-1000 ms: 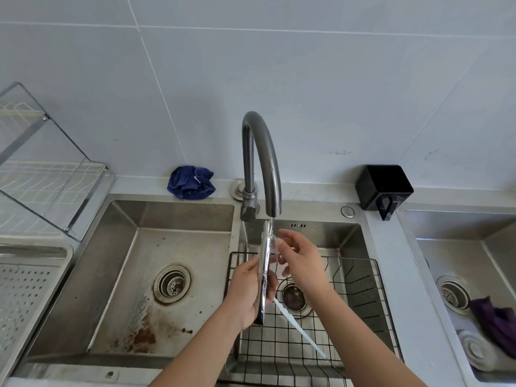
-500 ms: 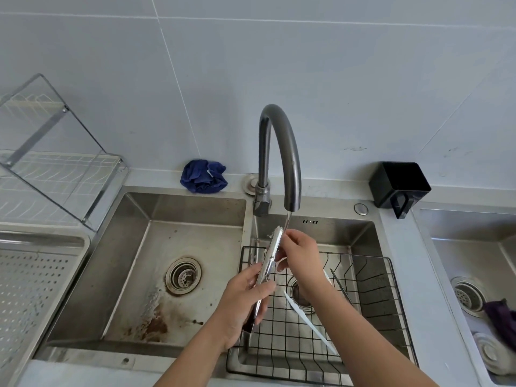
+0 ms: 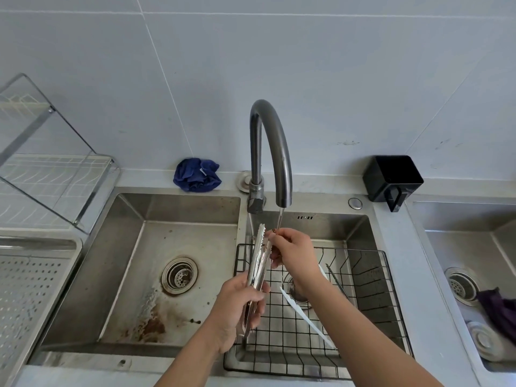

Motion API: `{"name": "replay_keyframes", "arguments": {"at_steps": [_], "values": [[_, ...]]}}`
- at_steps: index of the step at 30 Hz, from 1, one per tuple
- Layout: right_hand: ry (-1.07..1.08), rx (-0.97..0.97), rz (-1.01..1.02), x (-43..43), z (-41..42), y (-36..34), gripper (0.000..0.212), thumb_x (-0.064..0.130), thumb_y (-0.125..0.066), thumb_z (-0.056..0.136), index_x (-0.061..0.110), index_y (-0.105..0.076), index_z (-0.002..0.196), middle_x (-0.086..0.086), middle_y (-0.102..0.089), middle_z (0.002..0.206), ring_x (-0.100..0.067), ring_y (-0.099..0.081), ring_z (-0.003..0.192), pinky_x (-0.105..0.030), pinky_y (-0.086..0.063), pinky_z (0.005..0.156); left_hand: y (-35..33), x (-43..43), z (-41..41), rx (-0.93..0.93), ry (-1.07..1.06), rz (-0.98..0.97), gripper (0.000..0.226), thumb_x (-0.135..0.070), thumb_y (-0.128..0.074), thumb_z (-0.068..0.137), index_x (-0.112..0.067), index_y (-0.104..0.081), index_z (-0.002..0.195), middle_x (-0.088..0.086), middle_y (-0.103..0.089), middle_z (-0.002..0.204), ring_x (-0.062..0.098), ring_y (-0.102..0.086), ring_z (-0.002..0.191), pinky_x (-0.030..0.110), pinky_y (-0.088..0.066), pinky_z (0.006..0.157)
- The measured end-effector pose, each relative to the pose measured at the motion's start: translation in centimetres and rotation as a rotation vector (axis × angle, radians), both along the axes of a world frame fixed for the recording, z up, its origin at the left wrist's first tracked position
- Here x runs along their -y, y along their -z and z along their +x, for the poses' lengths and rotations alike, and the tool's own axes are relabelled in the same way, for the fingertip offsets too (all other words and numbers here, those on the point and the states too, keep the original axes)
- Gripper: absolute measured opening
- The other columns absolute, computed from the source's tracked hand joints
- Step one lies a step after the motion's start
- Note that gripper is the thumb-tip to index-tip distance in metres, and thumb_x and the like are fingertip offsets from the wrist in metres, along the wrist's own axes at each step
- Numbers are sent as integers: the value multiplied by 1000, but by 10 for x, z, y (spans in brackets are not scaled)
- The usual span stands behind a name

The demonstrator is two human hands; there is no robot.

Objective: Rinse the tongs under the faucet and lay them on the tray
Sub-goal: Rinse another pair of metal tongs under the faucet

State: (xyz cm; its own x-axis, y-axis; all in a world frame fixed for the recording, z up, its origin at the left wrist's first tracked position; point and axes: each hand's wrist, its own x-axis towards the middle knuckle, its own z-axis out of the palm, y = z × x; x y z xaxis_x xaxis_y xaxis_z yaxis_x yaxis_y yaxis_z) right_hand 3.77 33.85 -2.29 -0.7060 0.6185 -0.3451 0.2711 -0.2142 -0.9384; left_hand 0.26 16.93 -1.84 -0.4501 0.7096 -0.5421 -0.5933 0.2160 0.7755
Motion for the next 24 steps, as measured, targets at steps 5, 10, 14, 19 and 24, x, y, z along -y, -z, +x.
{"name": "replay_keyframes", "arguments": {"at_steps": [5,10,14,19,24], "values": [[-61,-12,-27,2,3,1,18,-1,-65,88,13,-75,94,-11,-68,72,-17,-63,59,-29,-56,52,1,-2,-2,-8,-25,-3,37,-11,-59,70,3,-62,104,19,-56,74,24,-47,54,27,-36,42],[23,22,33,-1,3,2,24,9,-55,99,8,-74,85,-3,-65,58,-16,-58,49,-29,-50,42,-1,-3,-2,-51,14,-29,32,-13,-58,72,4,-59,99,16,-55,67,23,-48,53,27,-36,40],[-40,24,-72,1,6,5,22,3,-50,98,2,-72,95,-3,-73,68,-16,-66,58,-29,-55,50,-6,0,-2,-138,55,-85,25,-16,-57,71,-1,-61,91,16,-53,65,20,-47,45,26,-37,38],[17,44,-4,-1,5,5,27,8,-52,100,7,-74,83,-10,-69,64,-23,-63,54,-32,-55,47,-8,-2,-3,-196,49,-95,17,-17,-58,73,-20,-71,83,14,-54,64,21,-47,46,26,-37,39],[-18,-47,-145,1,2,4,18,4,-57,100,2,-73,106,-5,-75,77,-16,-69,65,-27,-55,56,-11,-3,-11,-217,16,-86,22,-17,-58,73,-28,-76,78,13,-54,64,20,-49,49,27,-39,38]]}}
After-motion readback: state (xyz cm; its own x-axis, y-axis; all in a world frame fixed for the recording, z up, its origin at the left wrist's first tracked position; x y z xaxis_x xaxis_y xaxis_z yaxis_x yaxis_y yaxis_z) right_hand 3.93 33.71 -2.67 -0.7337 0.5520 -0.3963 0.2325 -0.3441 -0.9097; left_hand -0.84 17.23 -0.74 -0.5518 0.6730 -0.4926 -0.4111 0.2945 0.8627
